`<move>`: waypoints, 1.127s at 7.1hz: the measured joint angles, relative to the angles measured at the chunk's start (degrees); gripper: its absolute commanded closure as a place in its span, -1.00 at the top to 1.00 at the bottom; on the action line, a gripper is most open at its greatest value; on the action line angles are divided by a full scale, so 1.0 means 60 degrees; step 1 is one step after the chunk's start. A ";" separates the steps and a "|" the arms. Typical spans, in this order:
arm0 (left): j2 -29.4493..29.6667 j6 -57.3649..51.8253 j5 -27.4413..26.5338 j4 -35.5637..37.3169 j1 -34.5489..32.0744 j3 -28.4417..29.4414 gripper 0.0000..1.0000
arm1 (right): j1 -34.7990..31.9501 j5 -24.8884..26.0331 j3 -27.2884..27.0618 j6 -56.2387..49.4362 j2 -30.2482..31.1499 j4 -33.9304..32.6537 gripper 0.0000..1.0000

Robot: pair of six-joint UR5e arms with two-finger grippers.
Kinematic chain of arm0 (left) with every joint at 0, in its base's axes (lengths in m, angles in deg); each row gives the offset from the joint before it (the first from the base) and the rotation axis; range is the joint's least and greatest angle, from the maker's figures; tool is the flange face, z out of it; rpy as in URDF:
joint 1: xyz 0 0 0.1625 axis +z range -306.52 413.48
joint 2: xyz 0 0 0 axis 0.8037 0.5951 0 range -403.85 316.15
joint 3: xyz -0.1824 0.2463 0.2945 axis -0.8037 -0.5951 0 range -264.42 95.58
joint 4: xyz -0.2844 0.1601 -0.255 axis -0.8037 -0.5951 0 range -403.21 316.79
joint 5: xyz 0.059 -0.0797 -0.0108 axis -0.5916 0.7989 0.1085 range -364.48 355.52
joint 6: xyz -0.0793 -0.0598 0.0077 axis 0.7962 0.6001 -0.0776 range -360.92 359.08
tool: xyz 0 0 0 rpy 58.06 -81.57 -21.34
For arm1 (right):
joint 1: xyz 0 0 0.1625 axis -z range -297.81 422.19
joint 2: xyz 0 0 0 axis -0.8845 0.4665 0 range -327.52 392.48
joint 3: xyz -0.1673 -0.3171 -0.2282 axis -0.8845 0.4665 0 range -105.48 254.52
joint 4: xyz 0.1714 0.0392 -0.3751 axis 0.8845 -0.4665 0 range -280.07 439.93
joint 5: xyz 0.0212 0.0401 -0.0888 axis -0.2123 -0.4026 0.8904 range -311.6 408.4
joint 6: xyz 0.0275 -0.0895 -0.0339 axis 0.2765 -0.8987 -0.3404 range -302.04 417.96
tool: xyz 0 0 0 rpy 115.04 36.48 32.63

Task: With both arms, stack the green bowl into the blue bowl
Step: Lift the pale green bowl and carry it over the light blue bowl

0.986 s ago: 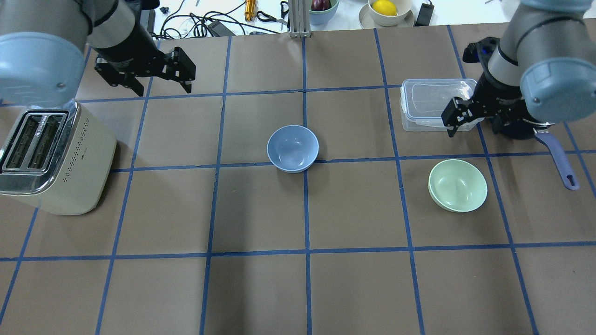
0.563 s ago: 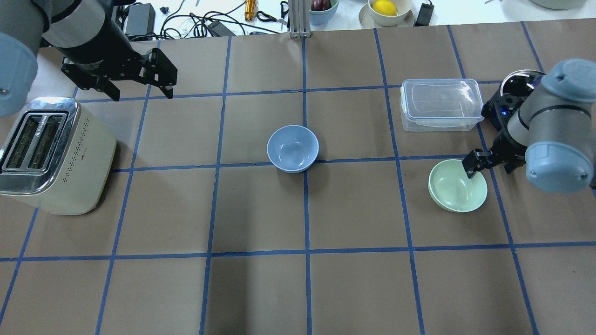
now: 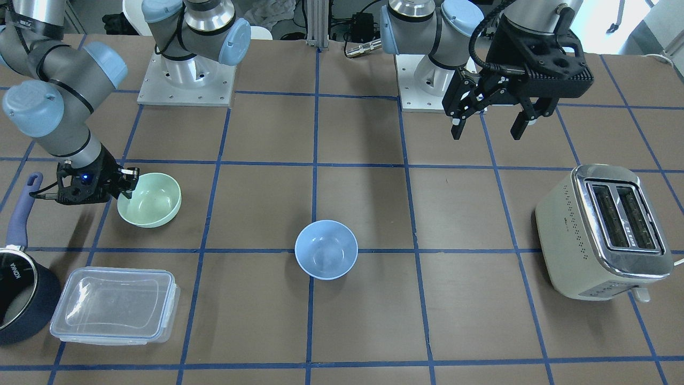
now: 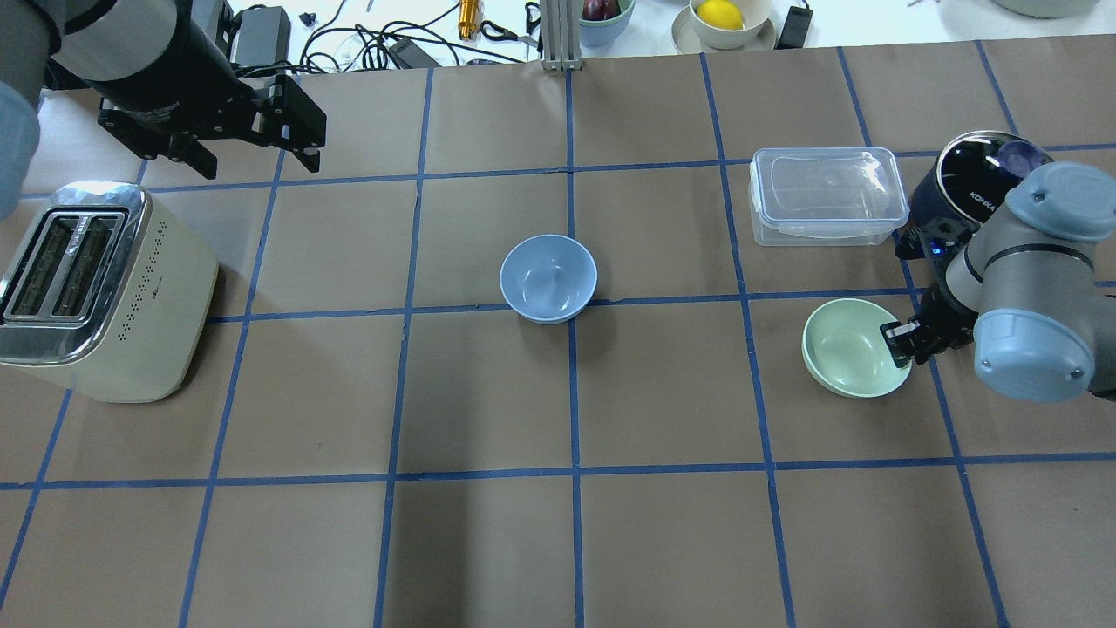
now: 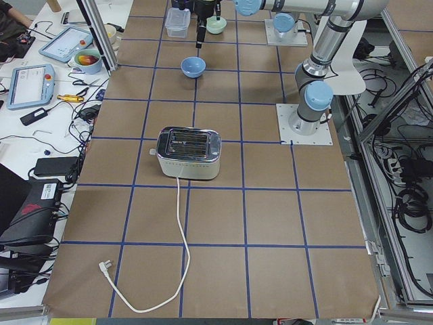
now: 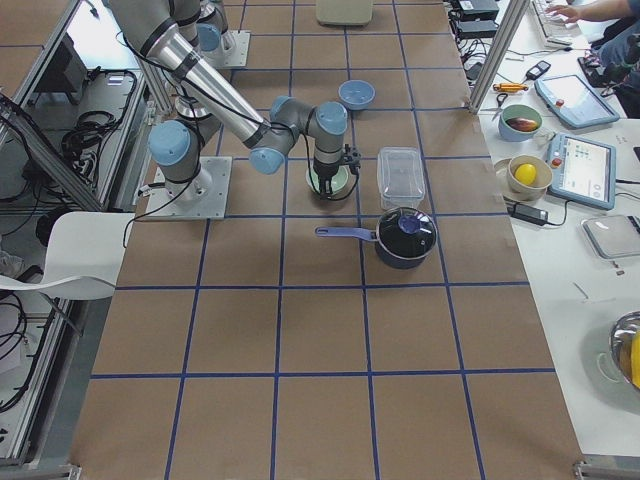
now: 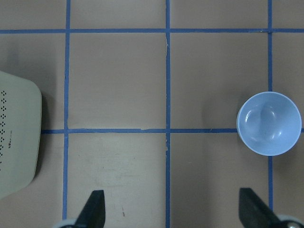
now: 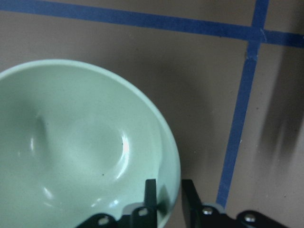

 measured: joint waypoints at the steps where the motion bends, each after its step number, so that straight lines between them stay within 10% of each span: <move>1: -0.0025 0.0061 -0.0033 0.0003 0.0001 -0.0035 1.00 | -0.0015 -0.0046 0.0073 0.0053 0.0028 0.0007 -1.00; 8: -0.0031 0.0193 -0.0032 0.0187 0.0017 -0.0091 1.00 | -0.4998 -0.1832 0.5077 0.8756 -0.1652 0.2683 -1.00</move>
